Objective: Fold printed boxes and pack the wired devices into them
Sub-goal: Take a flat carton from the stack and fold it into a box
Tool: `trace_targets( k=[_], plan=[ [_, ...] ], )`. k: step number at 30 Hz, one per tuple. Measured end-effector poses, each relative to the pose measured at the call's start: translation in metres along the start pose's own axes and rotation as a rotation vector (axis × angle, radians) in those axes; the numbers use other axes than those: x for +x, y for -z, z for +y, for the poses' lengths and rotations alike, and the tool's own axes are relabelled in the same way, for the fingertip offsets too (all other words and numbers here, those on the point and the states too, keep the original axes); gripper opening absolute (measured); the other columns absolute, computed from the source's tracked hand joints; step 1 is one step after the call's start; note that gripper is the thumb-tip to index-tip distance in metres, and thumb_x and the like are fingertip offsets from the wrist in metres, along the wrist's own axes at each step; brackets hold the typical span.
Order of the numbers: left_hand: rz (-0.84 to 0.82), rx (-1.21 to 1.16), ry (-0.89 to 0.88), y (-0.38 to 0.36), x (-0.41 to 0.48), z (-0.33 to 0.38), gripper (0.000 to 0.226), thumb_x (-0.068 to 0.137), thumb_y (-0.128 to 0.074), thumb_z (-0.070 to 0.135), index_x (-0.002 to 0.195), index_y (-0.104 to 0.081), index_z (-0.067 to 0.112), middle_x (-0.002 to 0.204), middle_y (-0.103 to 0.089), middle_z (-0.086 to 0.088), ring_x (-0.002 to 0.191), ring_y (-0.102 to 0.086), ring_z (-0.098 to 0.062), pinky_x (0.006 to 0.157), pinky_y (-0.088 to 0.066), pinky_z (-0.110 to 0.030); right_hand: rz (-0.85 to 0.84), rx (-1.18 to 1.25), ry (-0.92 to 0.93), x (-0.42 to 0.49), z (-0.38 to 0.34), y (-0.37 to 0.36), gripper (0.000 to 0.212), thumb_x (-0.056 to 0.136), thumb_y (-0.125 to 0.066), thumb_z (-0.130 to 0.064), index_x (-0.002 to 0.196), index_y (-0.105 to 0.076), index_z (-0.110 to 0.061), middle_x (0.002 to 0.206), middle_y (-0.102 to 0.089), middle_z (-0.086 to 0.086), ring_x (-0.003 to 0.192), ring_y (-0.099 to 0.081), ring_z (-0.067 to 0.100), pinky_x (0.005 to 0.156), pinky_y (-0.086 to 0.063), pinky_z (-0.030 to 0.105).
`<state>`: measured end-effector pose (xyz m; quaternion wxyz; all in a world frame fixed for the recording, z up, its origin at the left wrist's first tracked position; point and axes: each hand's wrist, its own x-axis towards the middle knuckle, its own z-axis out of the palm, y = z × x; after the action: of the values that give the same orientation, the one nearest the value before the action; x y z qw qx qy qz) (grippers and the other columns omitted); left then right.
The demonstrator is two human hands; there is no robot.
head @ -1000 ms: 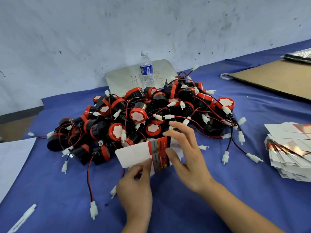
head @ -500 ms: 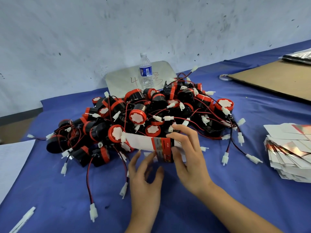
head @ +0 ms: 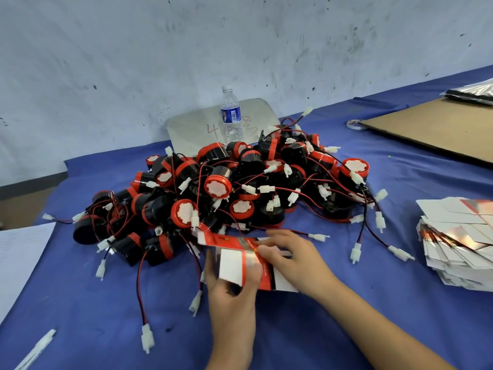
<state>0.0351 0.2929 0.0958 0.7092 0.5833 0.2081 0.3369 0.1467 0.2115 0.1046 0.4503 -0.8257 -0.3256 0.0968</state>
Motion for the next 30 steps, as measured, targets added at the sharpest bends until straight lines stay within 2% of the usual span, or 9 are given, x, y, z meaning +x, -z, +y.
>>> trace_targets(
  k=[2,5,8,12,17,20,23,25,30],
  plan=[
    [0.051,-0.027,-0.076,0.001,0.001,-0.001,0.081,0.078,-0.072,0.011,0.143,-0.036,0.043,0.121,-0.066,0.013,0.107,-0.065,-0.006,0.078,-0.054,-0.017,-0.091,0.212,-0.059,0.000,-0.002,-0.001,0.040,0.084,-0.063,-0.052,0.121,-0.061,-0.036,0.123,-0.058,-0.017,0.105,-0.055,-0.005,0.076,-0.044,0.007],
    [0.107,0.101,-0.235,0.003,0.001,0.007,0.086,0.086,-0.063,-0.007,0.116,-0.045,0.071,0.149,-0.036,0.025,0.117,-0.055,0.003,0.083,-0.051,-0.015,-0.166,0.459,-0.037,-0.001,-0.002,0.004,0.065,0.070,-0.068,-0.058,0.129,-0.043,-0.046,0.123,-0.054,-0.030,0.112,-0.051,-0.014,0.088,-0.043,0.005],
    [0.107,0.077,-0.268,0.008,0.004,0.008,0.071,0.088,-0.057,-0.012,0.137,-0.041,0.036,0.136,-0.051,0.023,0.113,-0.057,0.004,0.078,-0.049,-0.008,-0.219,0.631,0.053,-0.001,-0.001,0.005,0.086,0.070,-0.081,-0.040,0.142,-0.033,-0.035,0.131,-0.056,-0.013,0.121,-0.055,0.004,0.097,-0.049,0.026],
    [0.044,0.076,-0.192,0.009,0.007,0.007,0.053,0.087,-0.063,0.000,0.123,-0.046,0.035,0.102,-0.068,0.021,0.096,-0.065,0.002,0.070,-0.050,-0.008,-0.063,0.532,0.077,-0.003,-0.004,0.005,0.068,0.066,-0.087,-0.030,0.123,-0.049,-0.031,0.111,-0.067,-0.014,0.107,-0.063,0.007,0.090,-0.053,0.028],
    [0.061,0.152,-0.188,0.010,0.012,0.001,0.050,0.088,-0.066,0.007,0.127,-0.045,0.030,0.100,-0.065,0.031,0.097,-0.062,0.008,0.069,-0.047,-0.004,0.188,0.305,0.085,-0.008,-0.007,0.000,0.038,0.075,-0.082,-0.021,0.089,-0.050,-0.034,0.083,-0.067,-0.027,0.075,-0.063,-0.006,0.062,-0.046,0.011],
    [0.029,0.064,-0.155,0.011,0.013,0.003,0.053,0.085,-0.071,0.020,0.125,-0.043,0.041,0.108,-0.064,0.028,0.105,-0.061,0.004,0.076,-0.049,-0.009,0.169,0.334,0.103,-0.011,-0.011,0.001,0.040,0.079,-0.078,-0.030,0.106,-0.051,-0.044,0.098,-0.066,-0.027,0.093,-0.062,-0.006,0.077,-0.048,0.014],
    [-0.076,-0.075,-0.086,0.010,0.011,0.004,0.074,0.075,-0.071,0.046,0.139,-0.034,0.046,0.134,-0.055,0.016,0.125,-0.052,-0.009,0.102,-0.044,-0.036,0.033,0.430,0.068,-0.013,-0.015,0.001,0.080,0.074,-0.077,-0.049,0.141,-0.036,-0.042,0.127,-0.056,-0.024,0.120,-0.051,-0.005,0.102,-0.044,0.025],
    [-0.120,-0.097,-0.096,0.009,0.011,0.005,0.079,0.072,-0.069,0.051,0.141,-0.030,0.050,0.144,-0.047,0.008,0.132,-0.047,-0.016,0.109,-0.036,-0.050,-0.078,0.470,0.059,-0.014,-0.017,0.001,0.100,0.068,-0.076,-0.056,0.150,-0.022,-0.039,0.137,-0.050,-0.023,0.127,-0.045,-0.005,0.109,-0.039,0.030],
    [-0.130,-0.199,-0.069,0.007,0.011,0.011,0.075,0.074,-0.072,0.044,0.137,-0.034,0.054,0.140,-0.052,0.003,0.124,-0.055,-0.021,0.098,-0.049,-0.048,-0.205,0.463,0.160,-0.016,-0.020,0.006,0.087,0.072,-0.070,-0.052,0.146,-0.026,-0.041,0.140,-0.046,-0.025,0.131,-0.041,-0.004,0.111,-0.037,0.029]
  ],
)
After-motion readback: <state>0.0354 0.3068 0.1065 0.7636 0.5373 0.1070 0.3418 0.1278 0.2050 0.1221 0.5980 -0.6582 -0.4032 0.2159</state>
